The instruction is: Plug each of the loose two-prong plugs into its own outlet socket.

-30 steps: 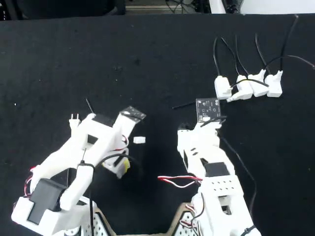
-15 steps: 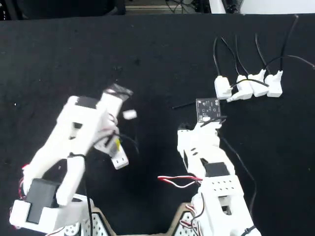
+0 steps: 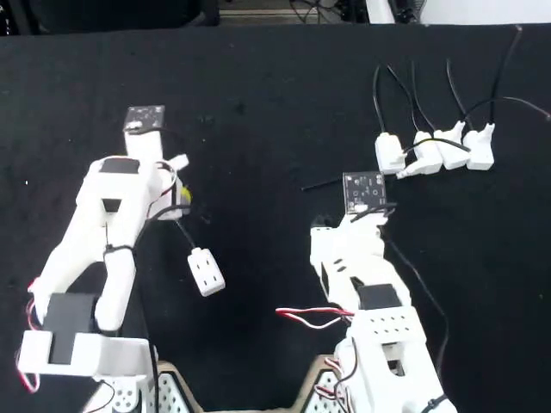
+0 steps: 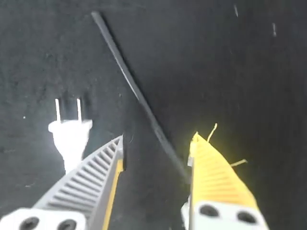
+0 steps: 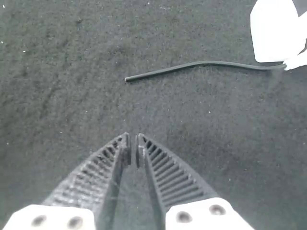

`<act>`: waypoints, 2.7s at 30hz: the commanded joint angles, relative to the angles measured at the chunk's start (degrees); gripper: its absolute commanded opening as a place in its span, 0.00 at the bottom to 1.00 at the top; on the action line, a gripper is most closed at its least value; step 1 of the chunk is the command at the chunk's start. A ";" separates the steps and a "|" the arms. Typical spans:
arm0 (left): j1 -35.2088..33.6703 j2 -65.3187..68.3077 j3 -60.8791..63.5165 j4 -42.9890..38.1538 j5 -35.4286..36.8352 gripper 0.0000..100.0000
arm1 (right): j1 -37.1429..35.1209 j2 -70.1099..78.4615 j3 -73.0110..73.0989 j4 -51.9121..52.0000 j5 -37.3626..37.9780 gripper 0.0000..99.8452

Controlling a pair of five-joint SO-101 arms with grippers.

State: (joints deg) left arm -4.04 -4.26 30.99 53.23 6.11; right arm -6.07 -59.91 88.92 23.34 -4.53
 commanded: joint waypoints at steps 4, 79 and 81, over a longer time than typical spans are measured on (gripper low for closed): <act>-0.92 5.27 -0.13 -2.02 7.74 0.22 | -1.14 -1.54 -3.47 -1.41 -0.44 0.02; 14.81 -16.26 17.80 -17.76 1.32 0.22 | 10.46 -1.54 -6.11 -1.41 -0.97 0.02; 15.08 -16.26 21.05 -23.12 3.78 0.22 | 10.46 -1.54 -6.11 -1.41 -0.97 0.02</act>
State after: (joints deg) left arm 11.25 -19.56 50.24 37.41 5.76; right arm 3.78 -59.91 86.02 23.34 -4.88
